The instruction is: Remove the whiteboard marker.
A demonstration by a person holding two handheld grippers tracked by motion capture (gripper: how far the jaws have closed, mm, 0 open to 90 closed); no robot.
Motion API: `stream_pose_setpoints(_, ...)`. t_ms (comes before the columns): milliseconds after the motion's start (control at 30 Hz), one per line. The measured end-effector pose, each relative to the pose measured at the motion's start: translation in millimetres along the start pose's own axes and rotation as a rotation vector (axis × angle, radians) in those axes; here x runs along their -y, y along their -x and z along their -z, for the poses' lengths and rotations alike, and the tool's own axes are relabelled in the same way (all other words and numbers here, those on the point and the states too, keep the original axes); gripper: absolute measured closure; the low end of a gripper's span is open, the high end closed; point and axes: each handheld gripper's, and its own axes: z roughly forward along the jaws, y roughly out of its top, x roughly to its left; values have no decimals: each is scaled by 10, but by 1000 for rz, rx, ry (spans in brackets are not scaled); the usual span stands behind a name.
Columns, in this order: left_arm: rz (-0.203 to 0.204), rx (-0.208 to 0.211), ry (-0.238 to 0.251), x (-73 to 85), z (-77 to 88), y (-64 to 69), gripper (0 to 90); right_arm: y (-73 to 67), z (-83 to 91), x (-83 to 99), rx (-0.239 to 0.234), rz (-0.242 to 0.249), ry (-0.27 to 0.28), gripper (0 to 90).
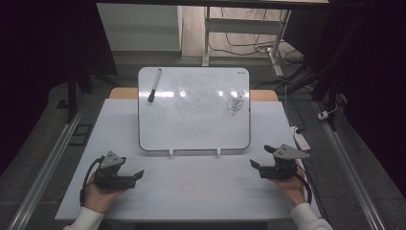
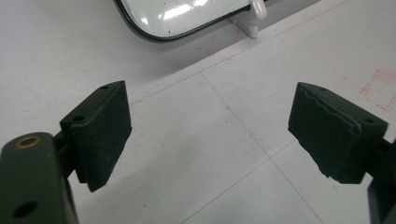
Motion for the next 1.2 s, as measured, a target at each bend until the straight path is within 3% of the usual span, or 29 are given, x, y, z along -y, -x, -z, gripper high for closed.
stream_pose_setpoints(233, -6, -3, 4, -31, 15, 4, 157, -18, -1, 4, -1, 6, -13, 223)
stream_pose_setpoints(333, -17, -20, 2, -67, 31, 10, 163, 9, 9, 11, -2, -19, -5, 227)
stream_pose_setpoints(600, -39, -47, 23, -294, 95, 28, 170, 10, 10, 10, 4, -28, -1, 241)
stream_pose_setpoints(767, -56, -69, 25, -557, 93, 33, 175, 9, -1, 20, -4, -40, -8, 255)
stream_pose_setpoints(1067, -87, -95, 38, -1215, 38, -85, 183, 5, 5, 29, -1, -37, -1, 290)
stream_pose_setpoints(1200, -81, -103, 45, -1450, -20, -153, 189, -6, -15, 42, -9, -41, -10, 290)
